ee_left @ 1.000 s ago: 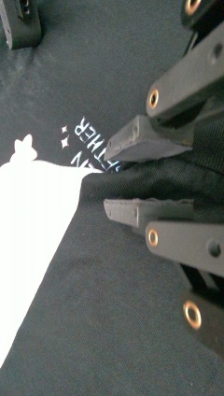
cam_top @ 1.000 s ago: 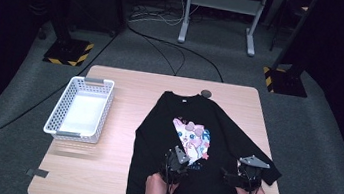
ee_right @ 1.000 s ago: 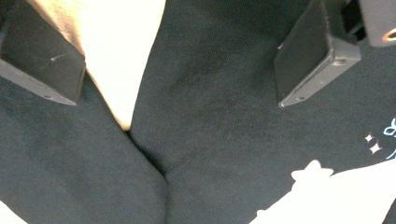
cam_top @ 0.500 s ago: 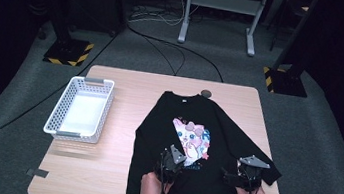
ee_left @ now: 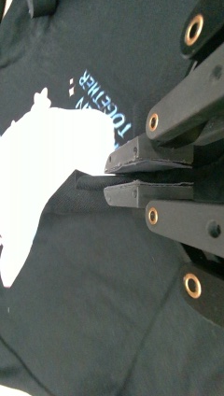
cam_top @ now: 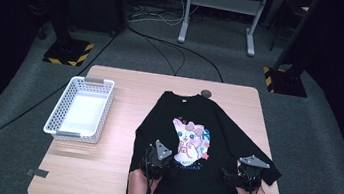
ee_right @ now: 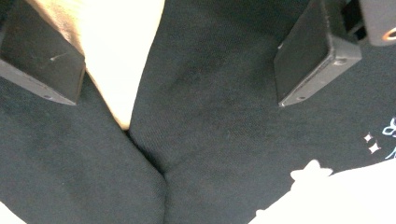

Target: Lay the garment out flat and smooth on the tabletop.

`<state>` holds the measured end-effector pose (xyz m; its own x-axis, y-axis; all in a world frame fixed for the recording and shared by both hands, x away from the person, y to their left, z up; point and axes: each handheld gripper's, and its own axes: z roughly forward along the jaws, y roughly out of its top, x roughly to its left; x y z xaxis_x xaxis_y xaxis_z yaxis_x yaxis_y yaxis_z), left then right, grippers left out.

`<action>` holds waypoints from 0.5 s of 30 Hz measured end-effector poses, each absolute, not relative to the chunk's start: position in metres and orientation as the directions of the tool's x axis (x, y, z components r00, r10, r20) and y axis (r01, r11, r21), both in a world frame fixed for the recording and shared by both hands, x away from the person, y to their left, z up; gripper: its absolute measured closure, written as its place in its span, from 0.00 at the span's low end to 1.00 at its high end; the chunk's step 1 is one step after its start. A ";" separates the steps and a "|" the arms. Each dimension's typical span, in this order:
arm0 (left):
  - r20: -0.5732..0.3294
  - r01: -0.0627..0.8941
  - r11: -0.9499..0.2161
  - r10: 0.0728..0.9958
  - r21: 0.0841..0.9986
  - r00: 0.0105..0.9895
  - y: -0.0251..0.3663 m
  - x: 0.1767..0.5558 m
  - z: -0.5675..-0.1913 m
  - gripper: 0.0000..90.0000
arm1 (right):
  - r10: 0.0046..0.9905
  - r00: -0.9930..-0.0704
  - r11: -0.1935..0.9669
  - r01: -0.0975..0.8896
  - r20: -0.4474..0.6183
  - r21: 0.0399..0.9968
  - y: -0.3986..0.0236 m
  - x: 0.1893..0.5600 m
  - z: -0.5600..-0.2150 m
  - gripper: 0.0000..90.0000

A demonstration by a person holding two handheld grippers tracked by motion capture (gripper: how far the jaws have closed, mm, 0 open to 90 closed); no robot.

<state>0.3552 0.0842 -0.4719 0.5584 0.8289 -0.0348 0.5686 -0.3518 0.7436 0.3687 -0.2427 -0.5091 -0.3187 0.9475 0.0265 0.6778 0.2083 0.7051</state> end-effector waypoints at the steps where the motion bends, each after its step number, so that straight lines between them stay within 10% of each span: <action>1: -0.036 0.569 -0.346 0.832 0.746 0.553 0.087 0.355 -0.471 0.92 | 0.947 -0.320 0.209 0.677 0.026 0.705 -0.243 0.369 -0.509 0.02; 15: -0.065 0.572 -0.253 0.877 0.780 0.476 0.130 0.358 -0.460 0.92 | 0.944 -0.328 0.216 0.675 0.024 0.705 -0.242 0.369 -0.509 0.02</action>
<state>0.3578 0.1302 -0.4603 0.4762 0.8770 -0.0647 0.5719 -0.2530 0.7803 0.3689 -0.2419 -0.5093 -0.3282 0.9443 0.0244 0.6751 0.2164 0.7053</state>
